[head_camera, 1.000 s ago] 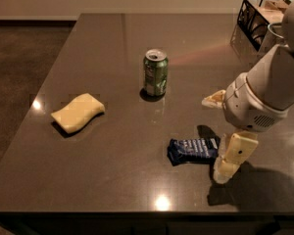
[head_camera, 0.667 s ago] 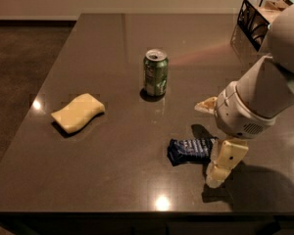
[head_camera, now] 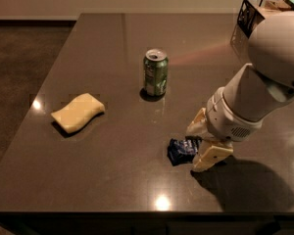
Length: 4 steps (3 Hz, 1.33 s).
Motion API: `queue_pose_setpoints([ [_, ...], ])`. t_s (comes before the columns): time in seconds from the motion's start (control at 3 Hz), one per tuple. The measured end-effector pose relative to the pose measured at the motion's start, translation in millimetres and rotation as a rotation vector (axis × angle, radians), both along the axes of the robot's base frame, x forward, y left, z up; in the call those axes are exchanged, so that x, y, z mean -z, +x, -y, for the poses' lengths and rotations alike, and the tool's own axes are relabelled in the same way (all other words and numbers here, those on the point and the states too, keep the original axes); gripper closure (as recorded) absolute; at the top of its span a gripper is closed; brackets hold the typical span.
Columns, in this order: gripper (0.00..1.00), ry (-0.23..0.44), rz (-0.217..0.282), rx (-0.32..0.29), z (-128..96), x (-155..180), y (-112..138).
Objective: Pick rxbar blueberry
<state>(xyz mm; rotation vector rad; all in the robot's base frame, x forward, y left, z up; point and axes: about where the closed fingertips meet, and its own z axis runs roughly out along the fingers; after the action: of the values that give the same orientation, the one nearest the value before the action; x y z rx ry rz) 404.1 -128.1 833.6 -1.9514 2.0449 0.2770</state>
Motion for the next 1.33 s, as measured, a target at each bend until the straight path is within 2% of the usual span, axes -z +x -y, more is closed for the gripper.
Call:
queue_pose_setpoints([
  [0.33, 0.72, -0.011, -0.015, 0.002, 0.0, -1.0, 0.9],
  [0.67, 0.94, -0.011, -0.015, 0.002, 0.0, -1.2, 0.9],
  [1.0, 1.00, 0.006, 0.022, 0.050, 6.1, -25.1, 5.8],
  [1.33, 1.00, 0.020, 0.056, 0.100, 12.6, -56.8, 11.5],
])
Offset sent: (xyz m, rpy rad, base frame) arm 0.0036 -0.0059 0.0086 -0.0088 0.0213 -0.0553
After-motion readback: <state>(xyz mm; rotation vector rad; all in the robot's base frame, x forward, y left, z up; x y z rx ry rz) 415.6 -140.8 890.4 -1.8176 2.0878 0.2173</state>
